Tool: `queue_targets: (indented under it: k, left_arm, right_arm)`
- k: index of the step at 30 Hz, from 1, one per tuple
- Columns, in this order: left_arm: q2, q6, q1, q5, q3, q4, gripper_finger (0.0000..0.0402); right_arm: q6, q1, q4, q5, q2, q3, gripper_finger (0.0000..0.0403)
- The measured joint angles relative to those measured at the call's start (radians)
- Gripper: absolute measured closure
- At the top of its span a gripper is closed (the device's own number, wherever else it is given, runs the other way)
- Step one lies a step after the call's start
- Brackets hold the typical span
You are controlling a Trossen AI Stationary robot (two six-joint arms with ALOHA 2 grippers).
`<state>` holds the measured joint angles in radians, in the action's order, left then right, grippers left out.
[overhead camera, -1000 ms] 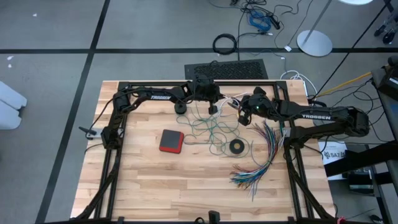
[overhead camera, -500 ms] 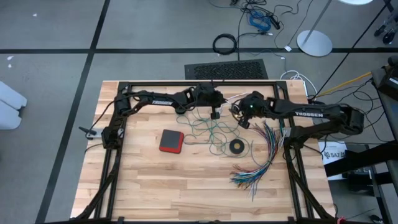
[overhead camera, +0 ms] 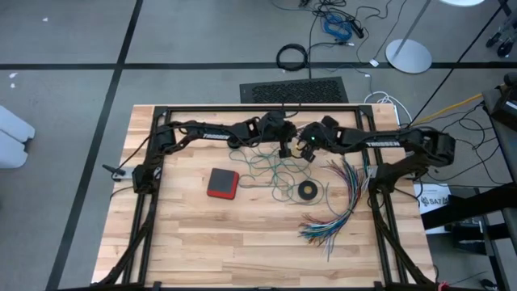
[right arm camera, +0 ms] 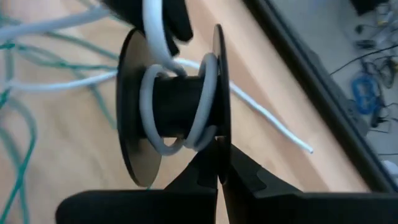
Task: Coiling cords
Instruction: Coil the white wire cable on the spool
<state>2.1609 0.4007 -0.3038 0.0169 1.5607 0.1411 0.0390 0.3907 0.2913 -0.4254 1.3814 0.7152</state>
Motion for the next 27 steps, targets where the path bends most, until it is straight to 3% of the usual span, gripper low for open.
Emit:
queue_targets:
  k: [7,21,27]
  left_arm:
    - [-0.001,-0.001,0.004,0.119,0.017,-0.028,0.0379]
    - [-0.002,-0.029,0.010,0.216,0.017,-0.014,0.0372]
    - [-0.004,-0.037,0.010,0.249,0.018,0.007,0.0371]
  right_arm:
    - [0.017,0.003,-0.053,-0.117,0.057,0.044,0.0403]
    - [0.023,0.051,-0.230,-0.243,0.106,0.047,0.0403]
    - [0.025,0.089,-0.291,-0.234,0.106,0.046,0.0402]
